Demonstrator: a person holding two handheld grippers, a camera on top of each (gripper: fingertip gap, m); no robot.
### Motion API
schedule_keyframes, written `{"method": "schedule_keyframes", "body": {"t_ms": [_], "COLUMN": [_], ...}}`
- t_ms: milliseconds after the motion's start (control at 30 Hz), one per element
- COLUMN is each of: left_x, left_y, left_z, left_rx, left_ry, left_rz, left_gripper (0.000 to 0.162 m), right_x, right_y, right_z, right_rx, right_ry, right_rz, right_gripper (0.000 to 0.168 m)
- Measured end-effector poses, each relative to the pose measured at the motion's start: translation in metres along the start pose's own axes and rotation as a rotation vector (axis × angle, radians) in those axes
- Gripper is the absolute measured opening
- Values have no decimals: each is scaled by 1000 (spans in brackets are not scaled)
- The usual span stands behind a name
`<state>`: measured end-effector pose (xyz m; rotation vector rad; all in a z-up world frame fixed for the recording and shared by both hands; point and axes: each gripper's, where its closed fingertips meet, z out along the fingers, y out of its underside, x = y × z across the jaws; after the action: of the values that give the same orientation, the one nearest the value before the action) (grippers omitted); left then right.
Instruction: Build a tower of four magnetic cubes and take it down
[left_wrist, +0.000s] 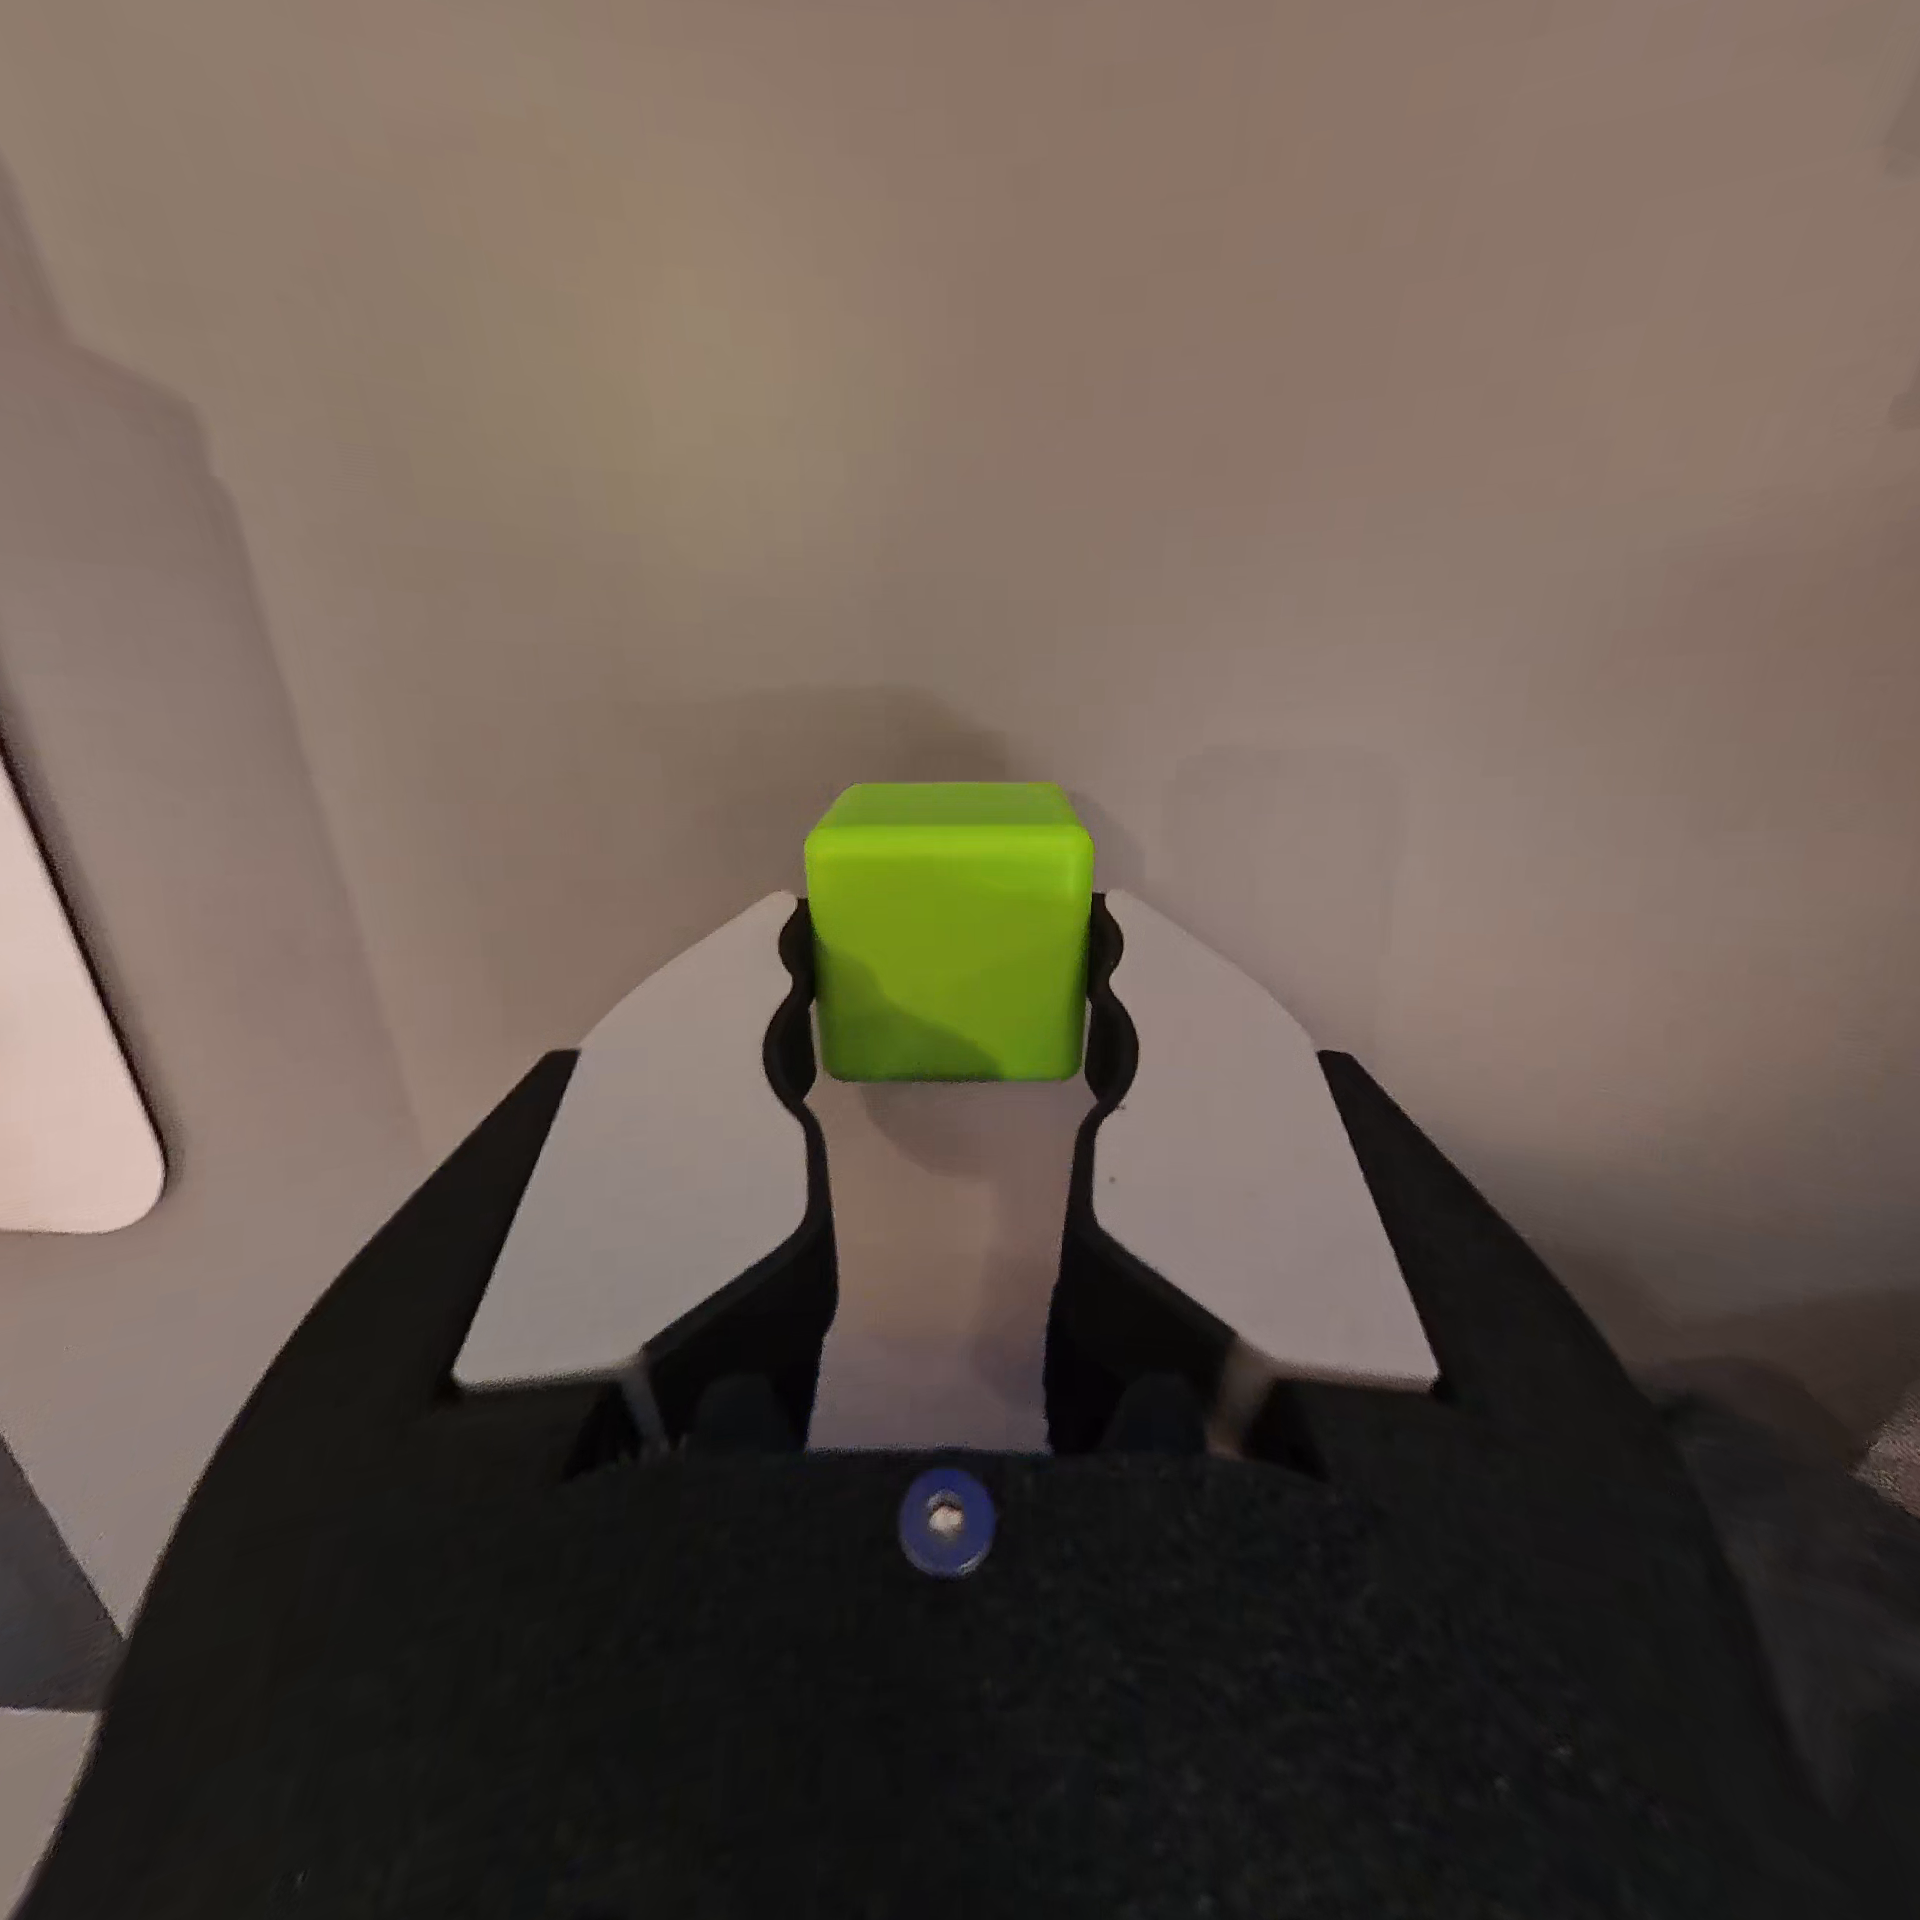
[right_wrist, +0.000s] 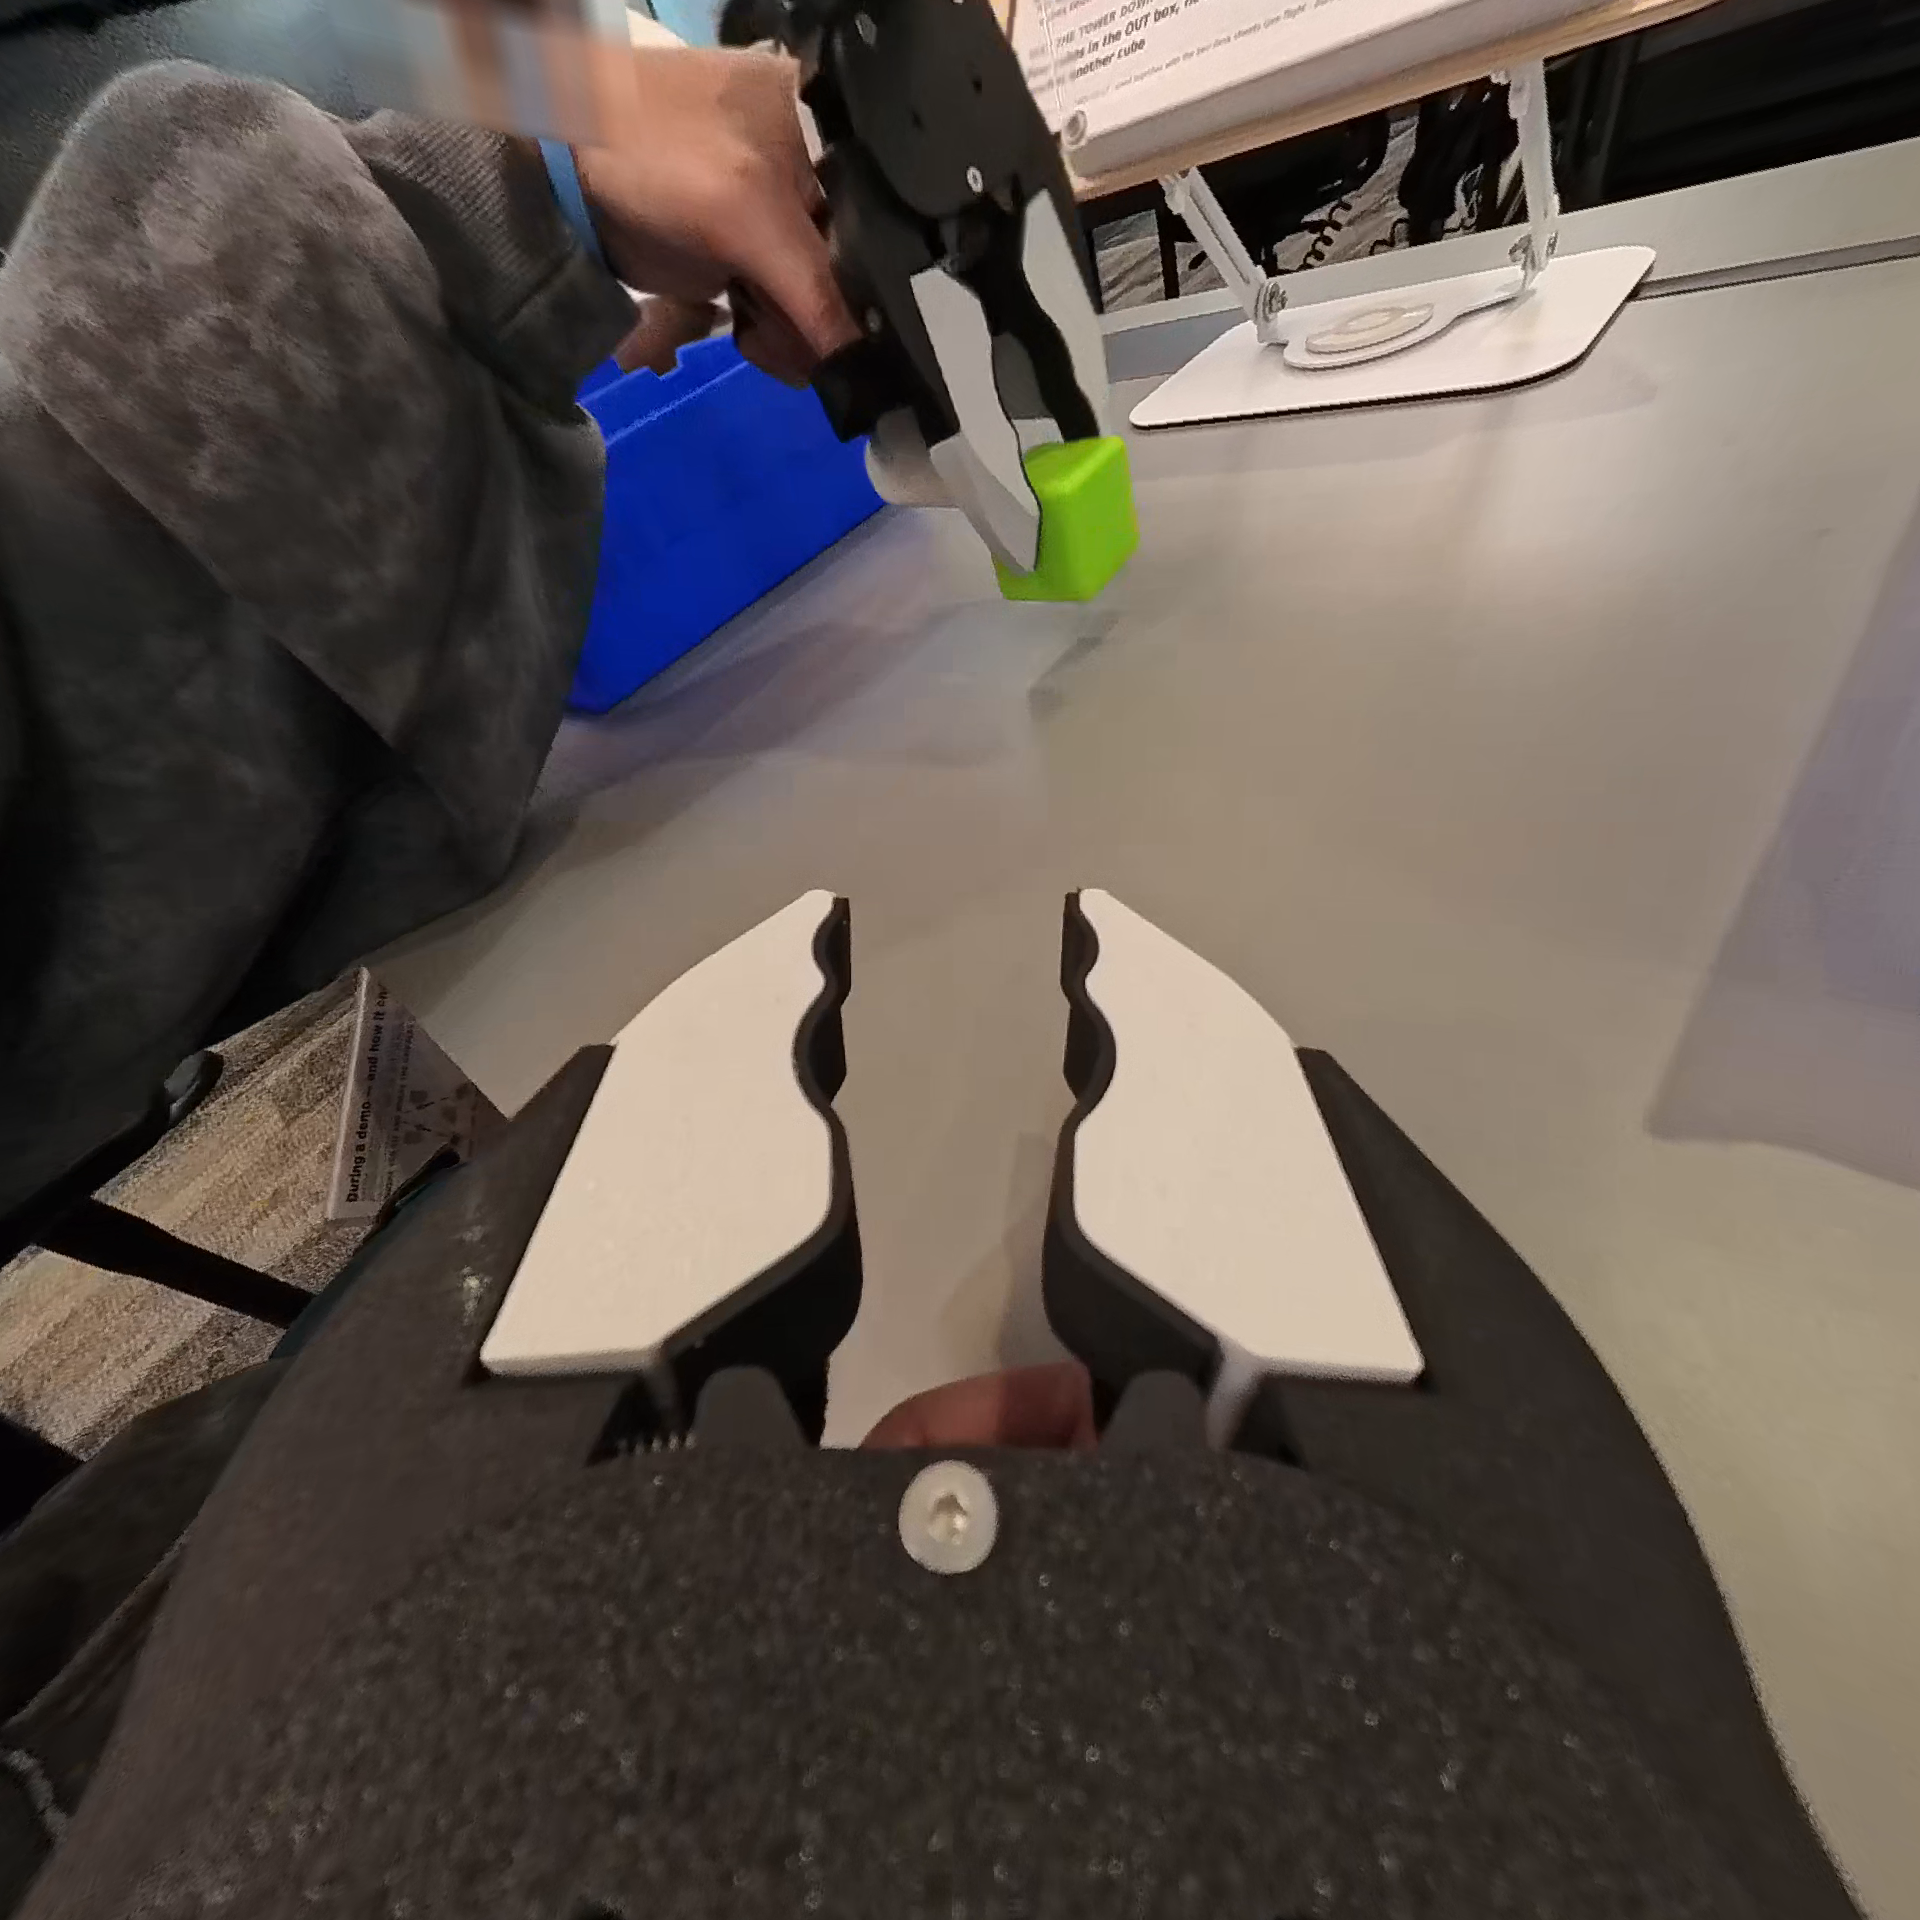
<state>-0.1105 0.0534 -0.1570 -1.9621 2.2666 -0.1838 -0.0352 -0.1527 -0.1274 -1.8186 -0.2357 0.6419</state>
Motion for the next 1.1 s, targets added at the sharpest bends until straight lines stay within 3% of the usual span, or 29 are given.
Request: {"method": "schedule_keyframes", "body": {"t_ms": [500, 633, 800, 933, 1033, 1100], "left_x": [-5, -4, 20, 49, 88, 115], "left_y": [0, 4, 13, 51, 92, 124], "left_z": [20, -5, -83, -153, -164, -152], "left_rx": [-39, -9, 219, 576, 877, 963], "left_ry": [-5, -50, -218, -489, -515, -569], "left_rz": [-7, -37, -74, -358, -671, -794], "left_gripper": [49, 65, 67, 59, 60, 60], "right_x": [1, 1, 1, 1, 0, 0], "right_y": [0, 0, 0, 0, 0, 0], "right_z": [0, -1, -1, -1, -1, 1], "right_rx": [-4, 0, 4, 4, 1, -3], "right_ry": [-1, -3, -4, -1, 1, 0], "right_rz": [8, 15, 18, 13, 4, -1], "right_gripper": [38, 38, 38, 38, 38, 39]}}
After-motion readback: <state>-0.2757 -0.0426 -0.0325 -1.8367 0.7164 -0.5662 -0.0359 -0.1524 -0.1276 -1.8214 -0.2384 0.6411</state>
